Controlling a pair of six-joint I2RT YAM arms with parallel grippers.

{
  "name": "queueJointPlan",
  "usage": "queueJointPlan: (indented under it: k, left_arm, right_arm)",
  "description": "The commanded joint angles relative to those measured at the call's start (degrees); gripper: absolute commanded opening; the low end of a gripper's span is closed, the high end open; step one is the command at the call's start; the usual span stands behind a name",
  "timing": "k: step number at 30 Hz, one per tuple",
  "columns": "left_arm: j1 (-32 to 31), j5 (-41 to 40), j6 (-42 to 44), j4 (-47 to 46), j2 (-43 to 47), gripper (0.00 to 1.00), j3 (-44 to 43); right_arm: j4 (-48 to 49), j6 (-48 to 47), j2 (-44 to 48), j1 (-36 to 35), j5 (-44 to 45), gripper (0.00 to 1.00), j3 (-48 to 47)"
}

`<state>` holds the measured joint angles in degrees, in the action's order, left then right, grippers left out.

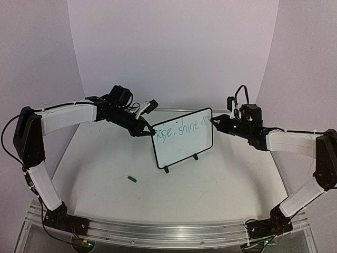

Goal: Write a sentence on the whiteboard

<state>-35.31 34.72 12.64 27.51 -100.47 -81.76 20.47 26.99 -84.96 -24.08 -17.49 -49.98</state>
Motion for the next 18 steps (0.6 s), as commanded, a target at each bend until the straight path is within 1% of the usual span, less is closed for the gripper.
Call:
queueJointPlan:
  k: [1,18]
  left_arm:
    - [-0.99,-3.05,2.75,5.86,-2.27,0.00,0.30]
    - [-1.06,-3.21,2.76,5.98,-2.28,0.00,0.28]
  right_arm:
    - [1.64,-0.89,-1.25,0.21,-0.33,0.00,-1.71]
    - [1.86,-0.53,-2.44,0.17,2.54,0.00,-1.90]
